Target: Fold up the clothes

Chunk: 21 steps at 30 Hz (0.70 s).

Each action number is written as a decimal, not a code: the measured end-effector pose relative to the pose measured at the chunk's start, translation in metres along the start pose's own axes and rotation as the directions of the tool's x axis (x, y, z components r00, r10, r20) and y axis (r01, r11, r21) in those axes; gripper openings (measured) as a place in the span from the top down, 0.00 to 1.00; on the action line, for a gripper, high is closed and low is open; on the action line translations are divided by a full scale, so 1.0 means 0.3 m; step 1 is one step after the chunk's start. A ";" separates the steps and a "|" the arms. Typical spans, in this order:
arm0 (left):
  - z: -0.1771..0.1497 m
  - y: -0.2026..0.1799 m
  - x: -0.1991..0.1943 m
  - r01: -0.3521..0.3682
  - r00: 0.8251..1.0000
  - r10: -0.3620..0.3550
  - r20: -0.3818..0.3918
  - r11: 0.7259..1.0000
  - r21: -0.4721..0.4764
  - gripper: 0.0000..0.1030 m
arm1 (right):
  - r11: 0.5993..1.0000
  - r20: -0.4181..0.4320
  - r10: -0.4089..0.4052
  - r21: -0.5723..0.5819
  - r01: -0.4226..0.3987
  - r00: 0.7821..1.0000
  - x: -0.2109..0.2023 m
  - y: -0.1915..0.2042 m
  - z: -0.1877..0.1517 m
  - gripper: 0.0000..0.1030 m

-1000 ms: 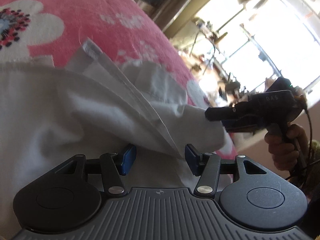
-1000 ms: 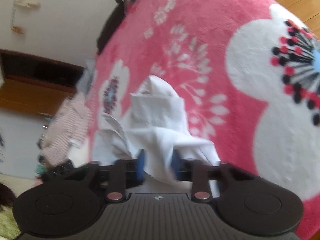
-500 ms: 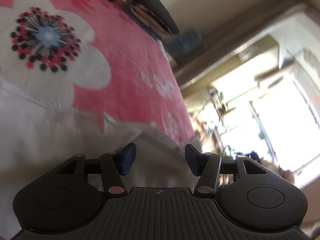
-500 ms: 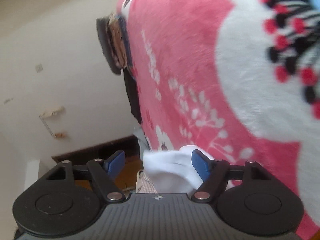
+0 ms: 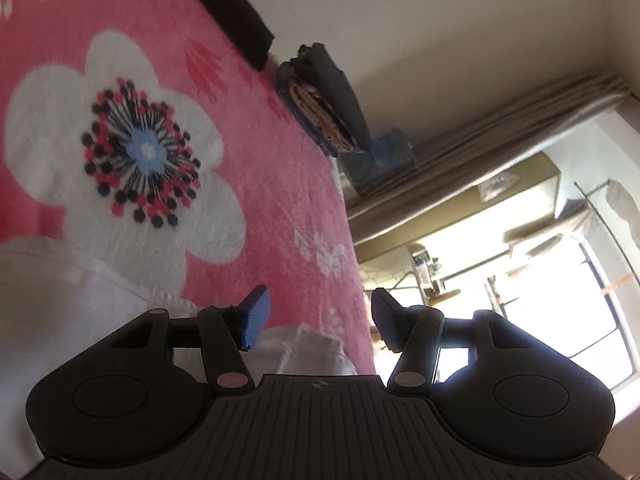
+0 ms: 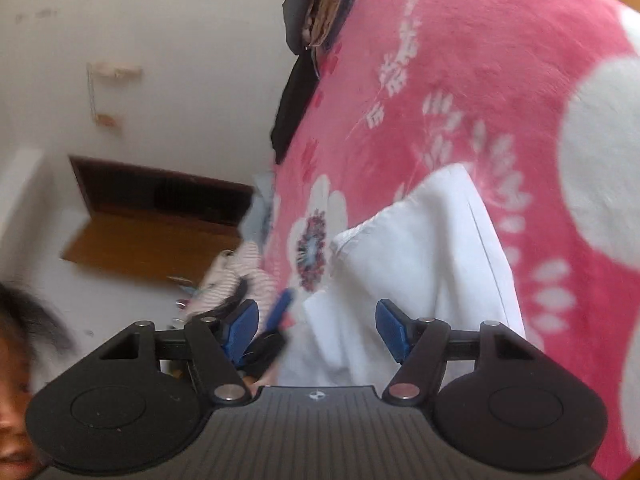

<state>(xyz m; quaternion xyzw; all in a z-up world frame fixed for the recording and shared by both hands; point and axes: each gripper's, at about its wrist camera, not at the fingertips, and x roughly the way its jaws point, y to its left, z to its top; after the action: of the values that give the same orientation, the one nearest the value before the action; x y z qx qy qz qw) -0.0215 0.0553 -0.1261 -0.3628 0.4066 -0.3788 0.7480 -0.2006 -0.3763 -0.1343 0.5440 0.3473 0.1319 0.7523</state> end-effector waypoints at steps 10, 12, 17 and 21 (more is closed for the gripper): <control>-0.030 0.025 -0.387 -0.164 0.977 0.182 -0.114 0.975 0.151 0.38 | 0.939 0.090 -0.318 -0.109 0.326 0.944 -0.275 -0.012 -0.152 0.36; -0.046 0.057 -0.456 -0.207 0.965 0.225 -0.133 0.968 0.141 0.38 | 0.923 0.073 -0.359 -0.119 0.365 0.931 -0.306 -0.021 -0.194 0.36; -0.098 0.142 -0.566 -0.308 0.933 0.316 -0.169 0.949 0.072 0.38 | 0.898 0.055 -0.392 -0.193 0.395 0.918 -0.270 -0.037 -0.210 0.41; -0.136 0.152 -0.597 -0.321 0.926 0.331 -0.182 0.943 0.083 0.38 | 0.919 0.052 -0.348 -0.178 0.352 0.936 -0.205 -0.074 -0.156 0.41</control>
<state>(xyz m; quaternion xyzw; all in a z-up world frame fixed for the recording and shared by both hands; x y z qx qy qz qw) -0.1135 0.2205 -0.1218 -0.2320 0.5220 -0.2932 0.7666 -0.2805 -0.3860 -0.1389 0.4022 0.4178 0.0219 0.8144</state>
